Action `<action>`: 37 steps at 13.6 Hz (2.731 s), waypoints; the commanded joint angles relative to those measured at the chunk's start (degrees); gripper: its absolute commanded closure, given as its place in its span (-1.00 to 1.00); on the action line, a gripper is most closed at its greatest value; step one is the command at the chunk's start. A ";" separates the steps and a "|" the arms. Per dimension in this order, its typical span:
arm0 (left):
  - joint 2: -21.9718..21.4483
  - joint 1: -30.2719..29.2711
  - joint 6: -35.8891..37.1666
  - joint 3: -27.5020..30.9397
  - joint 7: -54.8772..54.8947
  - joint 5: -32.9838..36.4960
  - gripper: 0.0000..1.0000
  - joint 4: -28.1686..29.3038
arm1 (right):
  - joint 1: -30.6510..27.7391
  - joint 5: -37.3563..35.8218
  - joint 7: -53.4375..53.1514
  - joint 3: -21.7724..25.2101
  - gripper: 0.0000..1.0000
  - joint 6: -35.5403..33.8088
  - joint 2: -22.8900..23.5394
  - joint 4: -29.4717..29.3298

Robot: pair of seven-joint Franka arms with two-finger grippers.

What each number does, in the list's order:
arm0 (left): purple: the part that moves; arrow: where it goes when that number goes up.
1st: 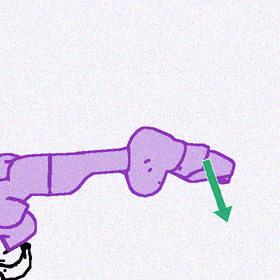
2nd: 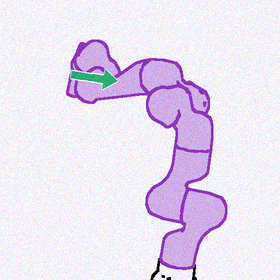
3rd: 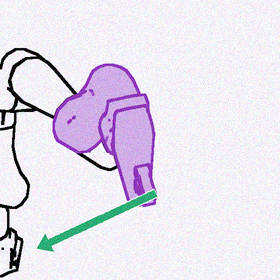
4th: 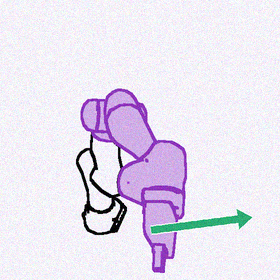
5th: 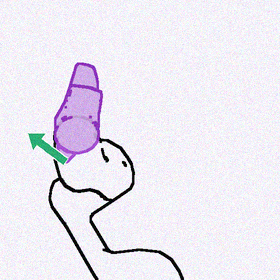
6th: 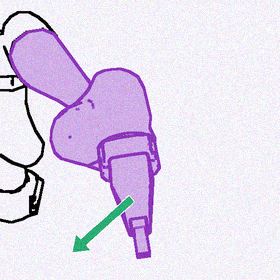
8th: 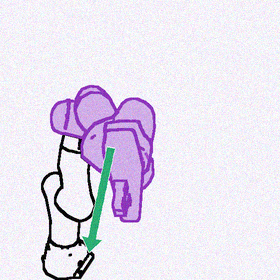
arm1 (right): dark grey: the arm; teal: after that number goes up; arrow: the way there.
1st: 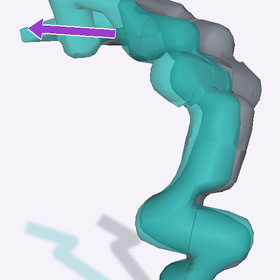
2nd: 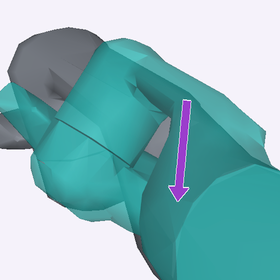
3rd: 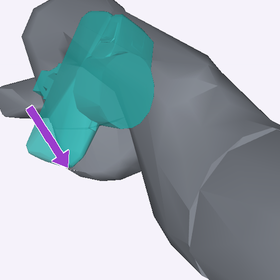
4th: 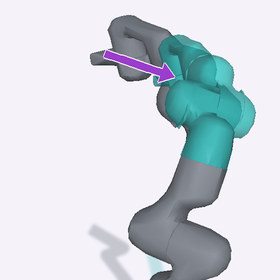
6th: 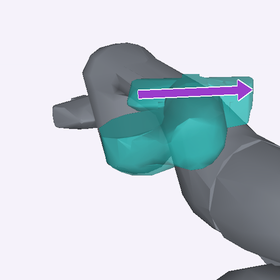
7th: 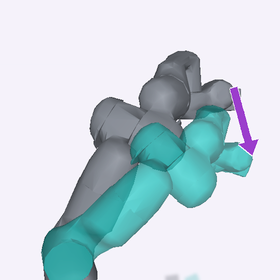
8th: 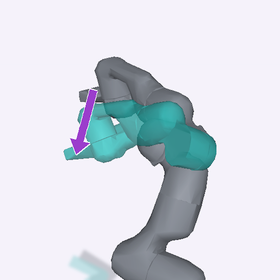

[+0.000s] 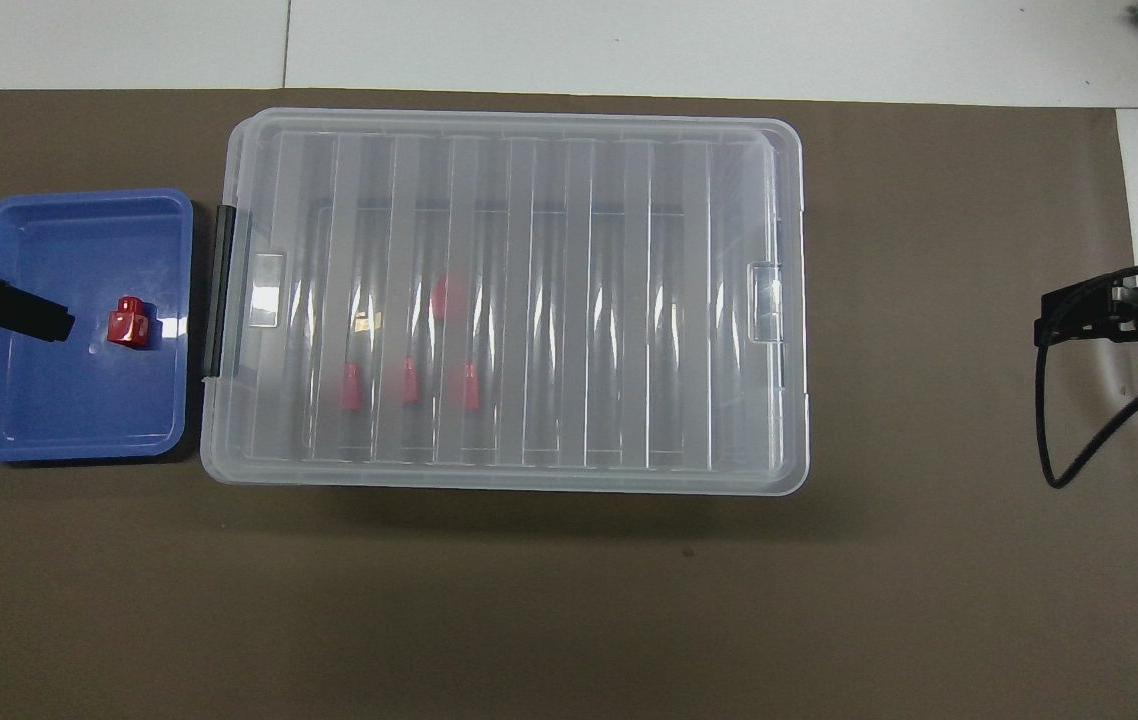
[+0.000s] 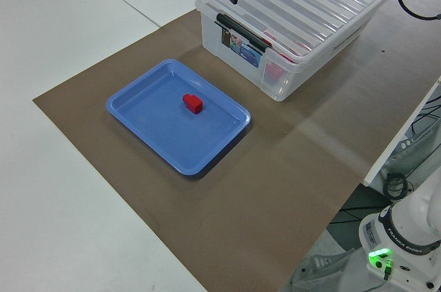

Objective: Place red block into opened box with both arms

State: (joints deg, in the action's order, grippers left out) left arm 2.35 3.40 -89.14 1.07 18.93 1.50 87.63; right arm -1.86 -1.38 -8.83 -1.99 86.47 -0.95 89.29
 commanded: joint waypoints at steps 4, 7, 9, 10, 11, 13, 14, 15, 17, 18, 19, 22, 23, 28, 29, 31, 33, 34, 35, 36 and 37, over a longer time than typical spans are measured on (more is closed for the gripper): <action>-1.56 -0.59 -0.86 -0.45 0.05 0.78 -1.00 2.02 | -0.78 0.42 1.80 -0.39 -1.00 0.02 -0.28 0.62; -1.56 -0.59 -0.86 -0.45 0.05 0.78 -1.00 1.93 | -0.78 0.33 1.71 -0.30 -1.00 0.02 -0.37 0.80; -1.56 -0.59 -0.86 -0.45 0.05 0.78 -1.00 1.93 | -0.78 -0.02 1.53 -0.74 -1.00 0.63 -0.81 1.67; -1.56 -0.59 -0.86 -0.45 0.05 0.78 -1.00 2.02 | -0.78 -0.02 1.36 -0.83 -1.00 1.59 -0.81 2.20; -1.56 -0.59 -0.86 -0.45 0.05 0.78 -1.00 1.93 | -0.86 -0.02 1.36 -0.91 -1.00 2.82 -0.81 2.64; -1.56 -0.59 -0.86 -0.45 0.05 0.78 -1.00 1.93 | -0.95 -0.02 1.36 -2.13 -1.00 5.37 -0.81 4.48; -1.56 -0.59 -0.86 -0.45 0.05 0.78 -1.00 1.93 | -1.13 -0.02 0.92 -3.19 -1.00 6.34 -0.81 5.44; -1.56 -0.59 -0.86 -0.45 0.05 0.78 -1.00 2.02 | -1.04 -0.02 0.48 -3.72 -1.00 7.30 -0.81 5.89; -1.56 -0.59 -0.86 -0.45 0.05 0.78 -1.00 1.93 | -1.13 -0.02 -0.92 -5.83 -1.00 10.64 -0.72 8.34; -1.56 -0.59 -0.86 -0.45 0.05 0.78 -1.00 2.02 | -1.04 -0.02 -1.97 -6.88 -1.00 12.31 -0.63 9.40; -1.56 -0.59 -0.86 -0.45 0.05 0.78 -1.00 2.02 | -1.13 -0.02 -3.37 -8.02 -1.00 14.15 -0.37 10.37; -1.56 -0.59 -0.86 -0.45 0.05 0.78 -1.00 1.93 | -1.04 -0.02 -4.70 -10.40 -1.00 17.67 1.38 11.52; -1.56 -0.59 -0.86 -0.45 0.05 0.78 -1.00 1.93 | -1.04 -0.02 -5.84 -11.02 -1.00 19.16 2.00 11.78; -1.56 -0.59 -0.86 -0.45 0.05 0.78 -1.00 1.93 | -0.86 -0.29 -8.83 -13.57 -1.00 23.57 6.13 12.13; -1.56 -0.59 -0.86 -0.45 0.05 0.78 -1.00 2.02 | -0.69 -0.46 -9.19 -13.66 -1.00 24.36 6.66 12.22; -1.56 -0.59 -0.86 -0.45 0.05 0.78 -1.00 1.93 | -0.69 -1.60 -9.28 -13.66 -1.00 25.94 8.33 12.13; -1.56 -0.59 -0.86 -0.45 0.05 0.78 -1.00 1.93 | -0.69 -1.69 -9.36 -13.66 -1.00 27.52 9.82 12.13; -1.56 -0.59 -0.86 -0.45 0.05 0.78 -1.00 1.93 | -0.60 -1.78 -9.36 -13.66 -1.00 28.14 10.44 12.13; -1.56 -0.59 -0.86 -0.45 0.05 0.78 -1.00 2.02 | -0.51 -1.87 -9.36 -13.66 -1.00 28.58 10.70 12.13; -1.56 -0.59 -0.86 -0.45 0.05 0.78 -1.00 1.93 | -0.34 -1.87 -9.45 -13.66 -1.00 28.58 11.14 12.13; -1.56 -0.59 -0.86 -0.45 0.05 0.78 -1.00 1.93 | 0.36 -1.87 -9.45 -13.66 -1.00 28.67 11.32 12.13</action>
State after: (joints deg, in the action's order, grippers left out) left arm 2.35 3.40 -89.14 1.07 18.93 1.50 87.64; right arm -1.80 -2.10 -16.54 -14.86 113.97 9.87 101.26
